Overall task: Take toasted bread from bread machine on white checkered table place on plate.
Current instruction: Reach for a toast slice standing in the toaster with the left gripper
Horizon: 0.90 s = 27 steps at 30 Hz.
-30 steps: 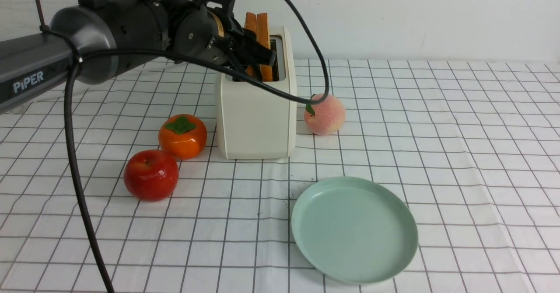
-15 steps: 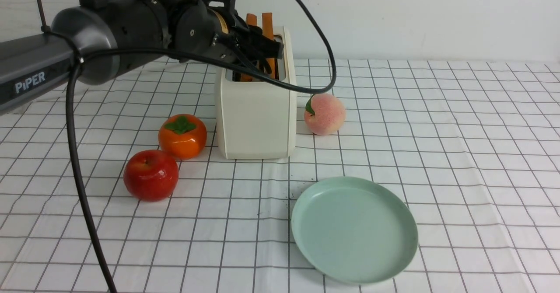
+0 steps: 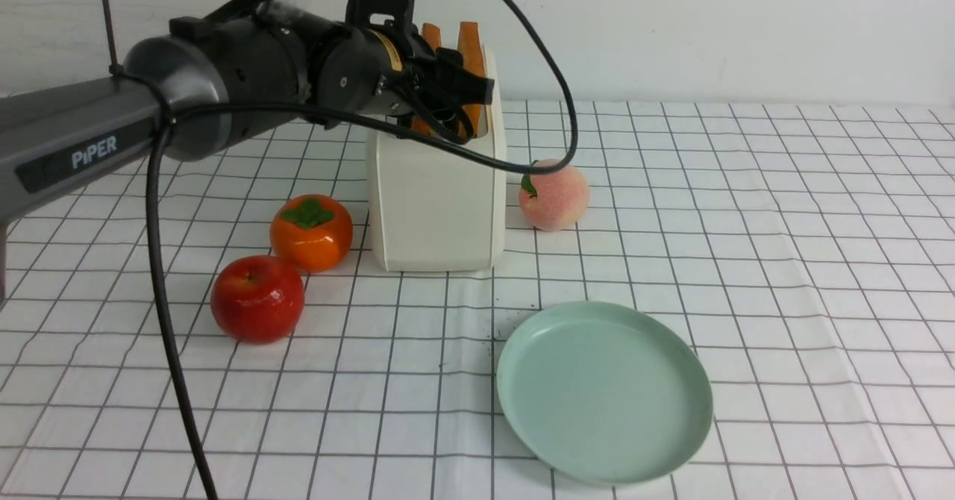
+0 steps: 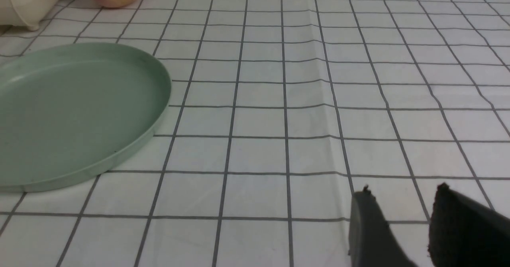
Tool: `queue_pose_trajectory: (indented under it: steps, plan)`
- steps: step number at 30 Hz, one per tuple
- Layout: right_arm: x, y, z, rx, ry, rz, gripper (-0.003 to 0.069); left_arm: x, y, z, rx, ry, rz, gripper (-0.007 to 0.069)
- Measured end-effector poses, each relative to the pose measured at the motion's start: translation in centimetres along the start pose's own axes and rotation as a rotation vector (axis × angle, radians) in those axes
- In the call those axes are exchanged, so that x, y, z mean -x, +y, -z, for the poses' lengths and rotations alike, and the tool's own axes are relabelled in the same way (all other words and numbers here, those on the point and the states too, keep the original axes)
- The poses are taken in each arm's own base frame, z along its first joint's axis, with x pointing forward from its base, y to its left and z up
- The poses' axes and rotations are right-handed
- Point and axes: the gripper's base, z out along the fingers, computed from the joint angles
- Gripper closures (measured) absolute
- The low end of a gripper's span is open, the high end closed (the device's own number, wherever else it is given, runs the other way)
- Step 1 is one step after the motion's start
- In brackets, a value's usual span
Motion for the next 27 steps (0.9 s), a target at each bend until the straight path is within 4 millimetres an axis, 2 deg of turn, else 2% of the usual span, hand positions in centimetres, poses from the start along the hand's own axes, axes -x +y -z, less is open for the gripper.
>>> queue_pose_trajectory:
  steps: [4, 15, 23, 27]
  plan:
    - [0.0, 0.0, 0.0, 0.0, 0.0, 0.0, 0.042, 0.2, 0.0, 0.0, -0.004, -0.022, -0.001, 0.0306]
    - [0.0, 0.0, 0.0, 0.0, 0.0, 0.0, 0.042, 0.5, 0.0, 0.0, -0.008, -0.059, -0.022, 0.0519]
    - [0.0, 0.0, 0.0, 0.0, 0.0, 0.0, 0.042, 1.0, 0.0, 0.3, -0.009, -0.079, -0.039, 0.0533]
    - [0.0, 0.0, 0.0, 0.0, 0.0, 0.0, 0.042, 2.5, -0.2, 1.7, -0.018, -0.145, -0.043, 0.0533]
